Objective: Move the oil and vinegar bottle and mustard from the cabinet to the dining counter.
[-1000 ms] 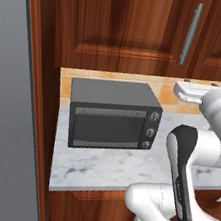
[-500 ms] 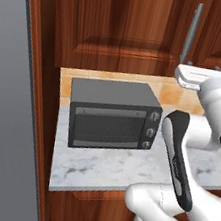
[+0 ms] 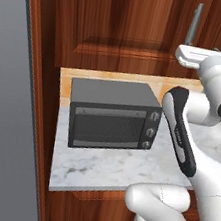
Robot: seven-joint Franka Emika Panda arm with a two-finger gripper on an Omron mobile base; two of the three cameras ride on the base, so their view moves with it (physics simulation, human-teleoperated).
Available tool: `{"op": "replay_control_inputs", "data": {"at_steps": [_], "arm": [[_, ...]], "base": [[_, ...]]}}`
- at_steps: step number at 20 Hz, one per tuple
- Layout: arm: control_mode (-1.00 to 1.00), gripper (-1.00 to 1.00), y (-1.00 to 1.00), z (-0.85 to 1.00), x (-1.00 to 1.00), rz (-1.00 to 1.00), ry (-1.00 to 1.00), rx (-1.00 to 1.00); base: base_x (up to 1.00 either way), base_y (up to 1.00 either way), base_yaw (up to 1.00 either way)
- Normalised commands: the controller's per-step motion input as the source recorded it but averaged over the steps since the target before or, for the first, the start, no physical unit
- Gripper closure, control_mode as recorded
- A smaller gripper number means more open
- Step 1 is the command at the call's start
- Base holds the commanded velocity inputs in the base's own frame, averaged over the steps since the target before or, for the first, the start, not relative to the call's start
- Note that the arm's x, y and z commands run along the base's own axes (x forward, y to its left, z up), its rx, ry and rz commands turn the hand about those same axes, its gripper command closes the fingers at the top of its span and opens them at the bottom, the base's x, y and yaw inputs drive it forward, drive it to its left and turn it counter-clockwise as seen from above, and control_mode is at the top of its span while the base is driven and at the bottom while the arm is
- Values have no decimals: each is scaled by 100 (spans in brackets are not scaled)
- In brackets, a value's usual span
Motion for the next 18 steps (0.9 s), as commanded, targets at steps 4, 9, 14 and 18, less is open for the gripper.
{"op": "replay_control_inputs", "data": {"at_steps": [4,9,14,18], "arm": [[-100,-100,-6,9,39,1,0,1],[-100,-100,-5,2,50,0,0,0],[-100,-100,-9,1,51,2,0,1],[-100,-100,-13,0,43,3,0,1]], "base": [[0,0,0],[0,0,0],[0,0,0],[0,0,0]]}}
